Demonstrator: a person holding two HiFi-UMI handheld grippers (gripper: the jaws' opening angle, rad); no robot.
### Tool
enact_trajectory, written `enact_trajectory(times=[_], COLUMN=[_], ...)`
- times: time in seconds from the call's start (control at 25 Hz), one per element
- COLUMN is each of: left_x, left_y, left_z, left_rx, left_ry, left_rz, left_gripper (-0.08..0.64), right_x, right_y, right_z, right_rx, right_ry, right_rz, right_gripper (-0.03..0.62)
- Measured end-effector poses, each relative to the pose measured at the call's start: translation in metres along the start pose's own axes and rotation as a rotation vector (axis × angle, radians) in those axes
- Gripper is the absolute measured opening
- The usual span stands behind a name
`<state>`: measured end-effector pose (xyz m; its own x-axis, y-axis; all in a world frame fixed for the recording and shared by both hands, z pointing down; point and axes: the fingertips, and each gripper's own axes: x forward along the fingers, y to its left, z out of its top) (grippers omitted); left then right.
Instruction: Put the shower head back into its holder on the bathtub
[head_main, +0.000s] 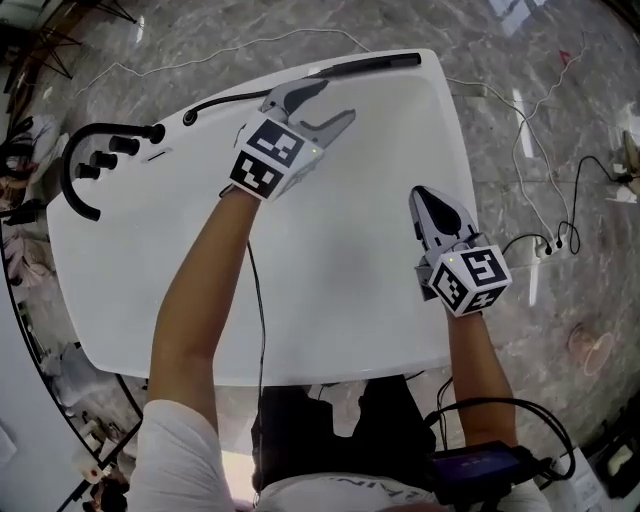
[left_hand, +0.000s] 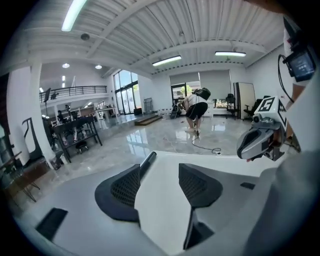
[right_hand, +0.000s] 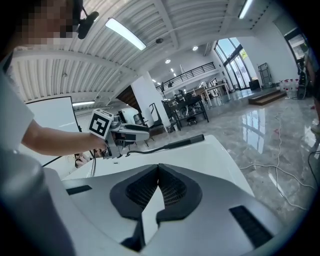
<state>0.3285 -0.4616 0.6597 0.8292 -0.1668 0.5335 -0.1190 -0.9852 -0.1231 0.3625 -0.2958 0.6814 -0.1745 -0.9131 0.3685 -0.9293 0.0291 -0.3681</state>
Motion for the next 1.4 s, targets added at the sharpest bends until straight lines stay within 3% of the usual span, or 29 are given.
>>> enact_trajectory(times=[0.16, 0.28, 0.4, 0.64, 0.88, 1.16, 1.4], left_x=[0.051, 0.084, 0.119, 0.164, 0.187, 0.195, 0.198], left_y=[0.020, 0.031, 0.029, 0.051, 0.054, 0.053, 0.053], left_z=[-0.011, -0.014, -0.027, -0.036, -0.052, -0.059, -0.077], left_rx=[0.106, 0.123, 0.187, 0.370, 0.405, 0.336, 0.386], left_ry=[0.103, 0.144, 0.251, 0.400, 0.518, 0.599, 0.665], left_rz=[-0.014, -0.049, -0.081, -0.020, -0.080, -0.176, -0.225], left_gripper=[0.241, 0.241, 0.241, 0.252, 0.255, 0.256, 0.267], right_x=[0.008, 0.002, -0.007, -0.011, -0.003, -0.001, -0.005], right_y=[-0.007, 0.001, 0.004, 0.005, -0.006, -0.013, -0.017], right_z=[-0.017, -0.037, -0.052, -0.044, -0.038, -0.044, -0.052], right_rx=[0.013, 0.044, 0.060, 0.045, 0.056, 0.083, 0.106], right_ry=[0.016, 0.034, 0.040, -0.028, -0.055, -0.064, -0.065], right_rz=[0.009, 0.042, 0.066, 0.092, 0.090, 0.085, 0.076], right_gripper=[0.011, 0.011, 0.011, 0.011, 0.011, 0.011, 0.011])
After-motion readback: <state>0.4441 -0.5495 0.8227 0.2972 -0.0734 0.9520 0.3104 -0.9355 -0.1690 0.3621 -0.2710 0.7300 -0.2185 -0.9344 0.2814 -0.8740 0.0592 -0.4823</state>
